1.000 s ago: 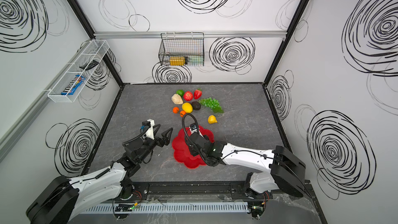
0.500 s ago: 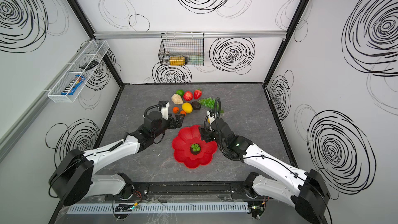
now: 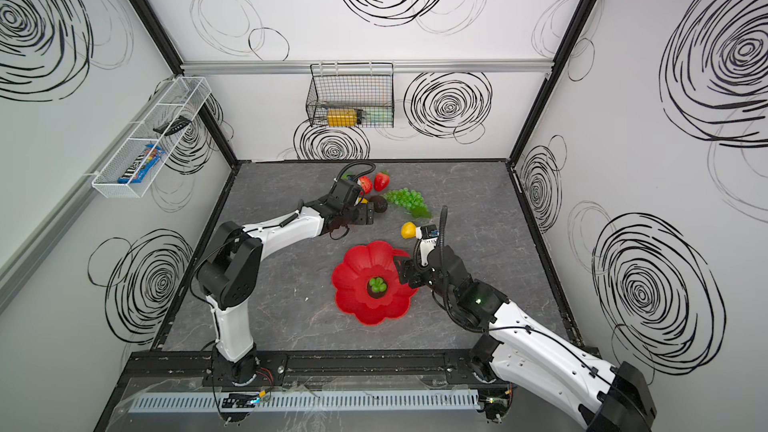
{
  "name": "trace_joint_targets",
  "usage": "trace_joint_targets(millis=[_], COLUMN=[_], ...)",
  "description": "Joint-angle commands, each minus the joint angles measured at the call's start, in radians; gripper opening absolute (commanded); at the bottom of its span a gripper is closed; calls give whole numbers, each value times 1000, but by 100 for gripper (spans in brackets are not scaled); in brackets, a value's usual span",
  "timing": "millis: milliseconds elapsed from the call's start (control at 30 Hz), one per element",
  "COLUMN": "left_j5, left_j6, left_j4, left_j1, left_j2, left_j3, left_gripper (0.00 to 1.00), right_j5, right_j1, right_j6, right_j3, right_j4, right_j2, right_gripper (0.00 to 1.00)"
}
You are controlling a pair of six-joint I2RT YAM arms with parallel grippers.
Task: Place and organize the fake fruits in the fruit bowl
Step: 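Reach the left gripper to the yellow lemon among the fruits and grasp it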
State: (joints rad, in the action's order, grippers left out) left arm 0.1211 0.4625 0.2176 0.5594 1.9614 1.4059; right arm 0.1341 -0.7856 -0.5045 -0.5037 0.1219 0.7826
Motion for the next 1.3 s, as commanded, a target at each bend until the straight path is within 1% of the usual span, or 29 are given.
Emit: trace_joint_targets(millis=[0, 100, 200, 300, 533, 633, 767, 933, 1000, 1067, 1133, 1267], left_j5=[63, 53, 42, 42, 40, 30, 45, 53, 59, 61, 58, 41], left_j6=[-9, -8, -3, 6, 26, 34, 33, 18, 15, 15, 16, 18], left_j4=[116, 152, 163, 178, 220, 218, 241, 269, 277, 273, 265, 250], left_j1=[-15, -22, -28, -36, -49, -54, -59, -60, -59, -61, -62, -66], left_j2=[47, 96, 135, 173, 245, 267, 301, 334, 343, 346, 347, 353], left_j3=[96, 162, 207, 250, 342, 360, 391, 426, 433, 429, 424, 424], left_gripper=[88, 88, 84, 82, 84, 85, 83, 82, 83, 87, 96, 95], right_j5=[-20, -28, -33, -38, -43, -59, -81, -77, -75, -73, -74, -75], right_j1=[6, 7, 8, 9, 9, 8, 8, 8, 8, 9, 8, 8], right_j6=[-24, -25, -23, -20, -26, -34, -40, -42, -43, -44, -46, -50], right_j3=[25, 38, 45, 47, 62, 75, 84, 87, 89, 89, 90, 91], right_j4=[-15, -17, -16, -9, -4, -19, -37, -35, -34, -33, -34, -36], right_j2=[-33, -54, -64, -70, -99, -103, -103, -107, -107, -107, -106, -105], right_gripper=[81, 81, 81, 81, 81, 81, 81, 81, 81, 81, 81, 81])
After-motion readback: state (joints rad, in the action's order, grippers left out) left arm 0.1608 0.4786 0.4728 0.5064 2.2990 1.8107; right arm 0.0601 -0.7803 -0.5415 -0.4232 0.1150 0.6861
